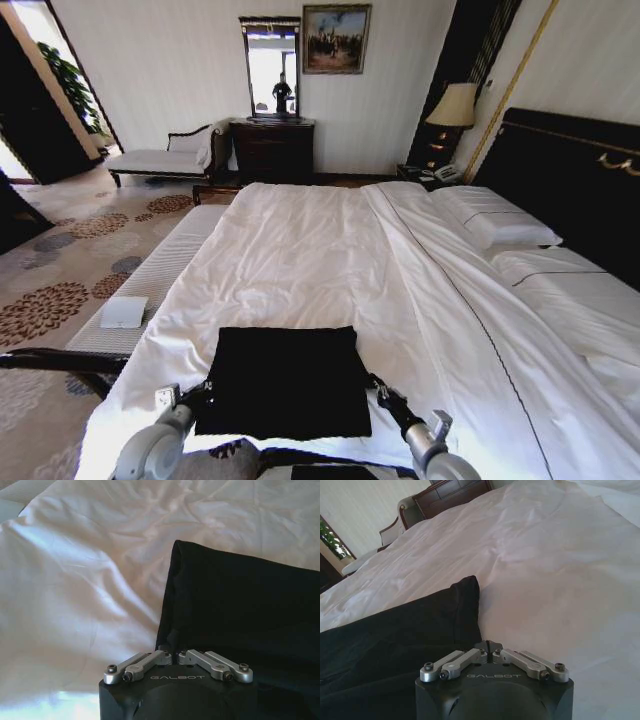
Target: Fold the clothes on the bed.
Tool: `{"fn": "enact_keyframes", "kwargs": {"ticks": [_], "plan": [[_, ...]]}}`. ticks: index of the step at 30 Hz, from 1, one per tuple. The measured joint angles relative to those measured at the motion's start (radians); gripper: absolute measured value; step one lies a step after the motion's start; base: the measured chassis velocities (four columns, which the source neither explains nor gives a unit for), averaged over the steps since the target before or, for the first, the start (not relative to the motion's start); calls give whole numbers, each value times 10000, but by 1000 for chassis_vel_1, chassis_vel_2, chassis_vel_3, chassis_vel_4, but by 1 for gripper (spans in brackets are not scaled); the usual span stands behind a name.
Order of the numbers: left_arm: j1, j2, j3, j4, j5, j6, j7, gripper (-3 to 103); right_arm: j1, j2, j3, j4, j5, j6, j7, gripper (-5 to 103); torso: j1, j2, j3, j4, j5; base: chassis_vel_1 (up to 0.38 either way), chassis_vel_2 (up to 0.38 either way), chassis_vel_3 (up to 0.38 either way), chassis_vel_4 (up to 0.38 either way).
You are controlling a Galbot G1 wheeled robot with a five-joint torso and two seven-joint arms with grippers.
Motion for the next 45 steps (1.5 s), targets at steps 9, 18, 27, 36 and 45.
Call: {"fn": "enact_keyframes", "kwargs": {"ticks": [9,18,27,36,45], "plan": [[771,38,-612,-864,6,324,-465,15,-315,-6,-49,634,-229,-94,507,19,0,0,0,1,3,0,0,0,0],[333,-47,-1640,-1604,-279,-129,-353,43,-508,-21,415,2354,208,-434,1838,51,-1,2,-1,3,1,0,0,0,0],[-2722,-978,-631,1613,19,-2221,770,81,1406,768,302,1193,69,-532,1872,85,4,-2,2,-2,1,0,0,0,0],[-3696,-1844,-119,3334,-290,-2638,1539,98,1903,1150,51,587,-2,-609,1804,100,2,-2,2,0,-1,0,0,0,0],[-4135,-2176,-29,4015,-585,-2721,1764,72,2150,1186,-91,199,-8,-612,1772,100,0,-1,0,0,1,0,0,0,0]]}}
